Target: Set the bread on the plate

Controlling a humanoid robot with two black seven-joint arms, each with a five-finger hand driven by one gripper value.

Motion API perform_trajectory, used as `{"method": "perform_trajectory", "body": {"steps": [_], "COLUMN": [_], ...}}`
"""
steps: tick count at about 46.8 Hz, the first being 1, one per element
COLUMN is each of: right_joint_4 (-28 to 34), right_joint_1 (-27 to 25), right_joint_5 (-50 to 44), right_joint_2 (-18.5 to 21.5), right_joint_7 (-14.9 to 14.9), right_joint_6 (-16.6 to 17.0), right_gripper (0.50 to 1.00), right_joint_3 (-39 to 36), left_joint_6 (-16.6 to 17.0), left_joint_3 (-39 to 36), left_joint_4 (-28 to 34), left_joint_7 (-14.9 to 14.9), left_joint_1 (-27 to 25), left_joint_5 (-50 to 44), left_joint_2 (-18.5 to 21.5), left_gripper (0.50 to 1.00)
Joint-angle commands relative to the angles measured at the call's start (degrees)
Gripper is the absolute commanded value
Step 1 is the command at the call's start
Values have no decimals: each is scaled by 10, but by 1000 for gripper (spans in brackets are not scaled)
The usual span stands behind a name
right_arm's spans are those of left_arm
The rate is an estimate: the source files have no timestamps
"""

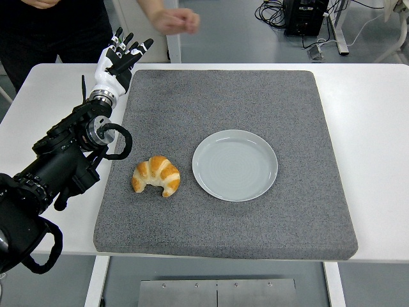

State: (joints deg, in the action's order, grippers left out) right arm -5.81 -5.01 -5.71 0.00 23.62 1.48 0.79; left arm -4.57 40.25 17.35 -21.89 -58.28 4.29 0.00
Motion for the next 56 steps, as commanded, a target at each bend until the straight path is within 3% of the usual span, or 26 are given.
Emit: {"method": "perform_trajectory", "body": {"steps": [1, 33, 44, 56], "right_joint_4": [0, 0, 0, 0], "right_joint_1": [0, 0, 0, 0], "right_joint_5": [0, 0, 0, 0], "right_joint_2": [0, 0, 0, 0], "right_joint_7": [-1, -1, -1, -1], "right_joint_6": [0, -1, 0, 0], "right_gripper": [1000, 1000, 1000, 1000], "right_joint_3": [0, 0, 0, 0], "left_joint_6": [0, 0, 2, 7], "left_joint_3": [0, -25, -45, -104], "left_joint_4": [0, 9, 48, 123], "left_joint_7": [-1, 5, 17, 19], "left_joint_1": [0, -3, -3, -2], "left_joint_5": [-1, 2, 3, 4], "left_joint_2": [0, 0, 29, 92], "left_gripper": [968, 968, 966, 966]}}
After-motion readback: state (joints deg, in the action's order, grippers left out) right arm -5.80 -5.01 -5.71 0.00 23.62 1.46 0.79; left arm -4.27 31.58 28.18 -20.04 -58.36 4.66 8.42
